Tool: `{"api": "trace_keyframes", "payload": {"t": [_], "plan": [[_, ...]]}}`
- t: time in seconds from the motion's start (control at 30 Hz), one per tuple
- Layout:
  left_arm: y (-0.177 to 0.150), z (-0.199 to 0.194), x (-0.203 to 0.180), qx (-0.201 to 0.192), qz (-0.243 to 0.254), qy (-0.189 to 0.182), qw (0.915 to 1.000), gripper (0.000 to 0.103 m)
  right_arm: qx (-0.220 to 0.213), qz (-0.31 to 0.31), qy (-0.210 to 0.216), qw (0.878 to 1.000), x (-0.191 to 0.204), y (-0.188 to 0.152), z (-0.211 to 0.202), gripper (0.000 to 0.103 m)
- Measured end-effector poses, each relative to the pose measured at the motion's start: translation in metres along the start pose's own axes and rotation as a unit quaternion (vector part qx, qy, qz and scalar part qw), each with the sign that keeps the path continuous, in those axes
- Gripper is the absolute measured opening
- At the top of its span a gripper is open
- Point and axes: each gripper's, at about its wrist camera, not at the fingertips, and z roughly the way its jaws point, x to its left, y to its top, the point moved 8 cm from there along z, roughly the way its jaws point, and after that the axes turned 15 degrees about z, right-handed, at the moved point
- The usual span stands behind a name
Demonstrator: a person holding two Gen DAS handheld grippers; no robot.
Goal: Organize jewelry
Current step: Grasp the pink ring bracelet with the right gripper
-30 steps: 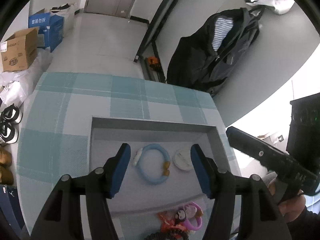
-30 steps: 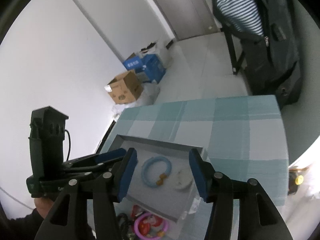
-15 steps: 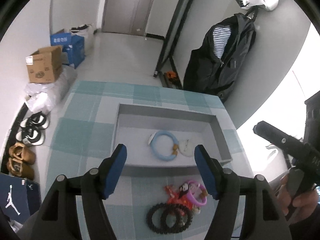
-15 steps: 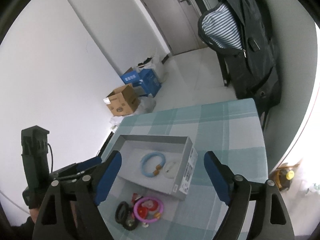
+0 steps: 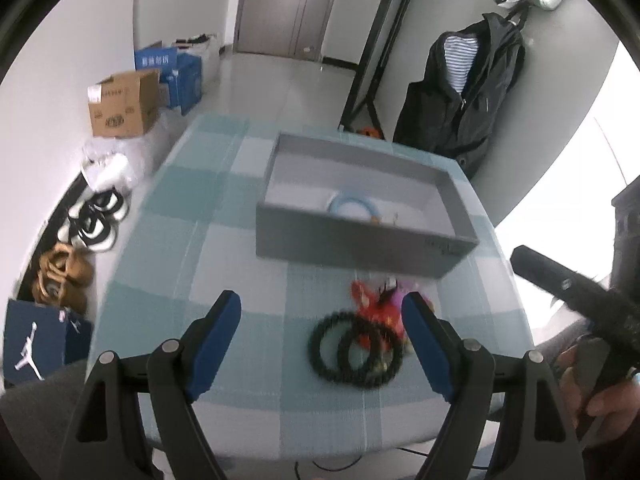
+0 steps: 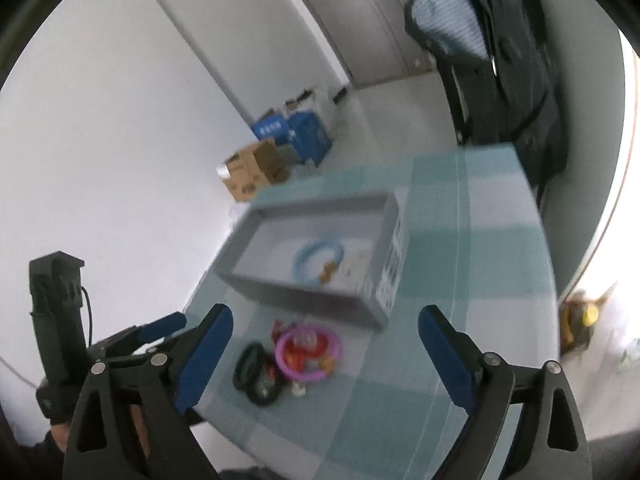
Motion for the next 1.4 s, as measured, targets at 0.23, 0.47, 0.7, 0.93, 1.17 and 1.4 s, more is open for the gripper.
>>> {"api": "trace_keyframes", "payload": {"t": [0.23,0.47,0.7,0.93,1.17,1.4], "plan": [[-0.010,0.012,-0.003,0.023,0.000,-0.006,0.9997,0.080,0.039,-0.035,-0.018,0.998,0.007,-0.027,0.020,0.095],[-0.014,0.011,0.006,0.022,-0.012,0.002,0.9997,0.080,0.066,-0.021,-0.034,0.997,0.004,-0.038,0.040,0.094],[-0.018,0.013,0.011,0.023,-0.022,0.002,0.9995,0.080,0.074,-0.011,-0.036,0.997,0.002,-0.038,0.052,0.093],[-0.019,0.013,0.014,0.024,-0.028,-0.010,0.9993,0.080,0.077,-0.045,-0.062,0.994,0.009,-0.040,0.064,0.080],[-0.023,0.017,0.021,0.033,-0.041,-0.013,0.9985,0.080,0.082,-0.095,-0.079,0.989,0.019,-0.046,0.071,0.051],[-0.025,0.018,0.022,0.037,-0.056,-0.023,0.9975,0.080,0.077,-0.097,-0.071,0.990,0.020,-0.047,0.068,0.043]]}}
